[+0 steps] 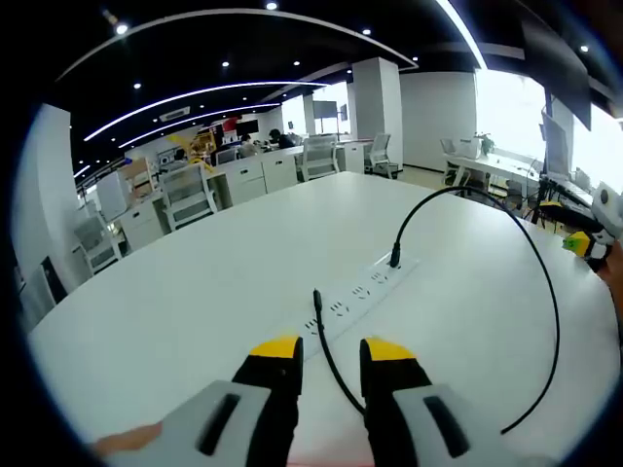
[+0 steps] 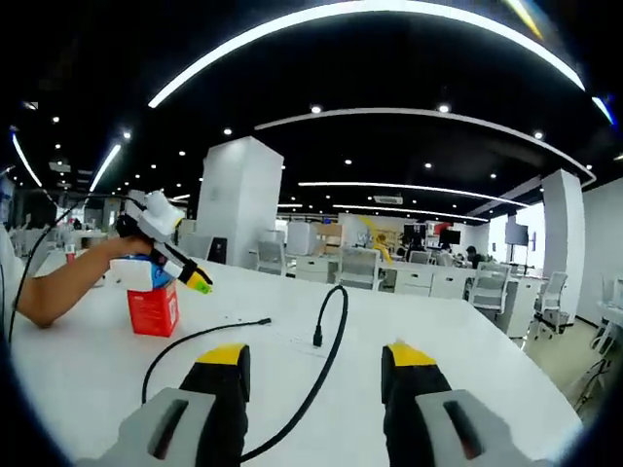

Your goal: Find the data cable on the table. Grasp the USB connector end of the cable and insert it into the USB port on the table

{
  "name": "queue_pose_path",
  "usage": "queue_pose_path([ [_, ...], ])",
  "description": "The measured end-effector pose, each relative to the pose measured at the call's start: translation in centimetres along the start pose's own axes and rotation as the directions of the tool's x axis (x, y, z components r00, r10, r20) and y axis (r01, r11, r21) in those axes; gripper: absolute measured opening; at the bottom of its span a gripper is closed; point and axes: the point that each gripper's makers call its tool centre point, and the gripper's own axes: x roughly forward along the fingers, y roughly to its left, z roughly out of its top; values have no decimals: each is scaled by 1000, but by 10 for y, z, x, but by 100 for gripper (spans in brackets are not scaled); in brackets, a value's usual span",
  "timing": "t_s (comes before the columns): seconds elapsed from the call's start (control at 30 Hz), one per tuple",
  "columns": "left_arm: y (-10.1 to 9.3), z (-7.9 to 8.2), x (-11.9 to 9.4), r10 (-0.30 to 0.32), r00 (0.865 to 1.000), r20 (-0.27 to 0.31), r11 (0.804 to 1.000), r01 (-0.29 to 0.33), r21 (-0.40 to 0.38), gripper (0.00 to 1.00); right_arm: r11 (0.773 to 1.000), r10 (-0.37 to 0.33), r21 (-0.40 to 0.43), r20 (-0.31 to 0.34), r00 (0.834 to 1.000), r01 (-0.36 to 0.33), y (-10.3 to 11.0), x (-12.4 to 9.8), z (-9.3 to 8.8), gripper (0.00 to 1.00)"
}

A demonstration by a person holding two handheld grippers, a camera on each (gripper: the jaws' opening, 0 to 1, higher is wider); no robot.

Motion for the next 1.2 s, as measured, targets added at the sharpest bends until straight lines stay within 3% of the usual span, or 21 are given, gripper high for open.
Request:
queue_pose_path([
  [0.2,0,0,0,1,1000,-1,1000,-1,-1,24,999,-26,-21,-30,999,26,9,-21,-18,53],
  [0.57,6,5,5,1,1000,-3,1000,-1,-1,24,999,-27,22,-6,1000,27,25,-46,-30,55],
  [0.77,6,5,5,2,1000,-6,1000,-2,-1,24,999,-21,31,-4,1000,21,31,-48,-29,54],
  [1.2,6,4,4,3,1000,-6,1000,-3,0,24,999,-47,8,-11,999,47,36,-69,-16,63],
])
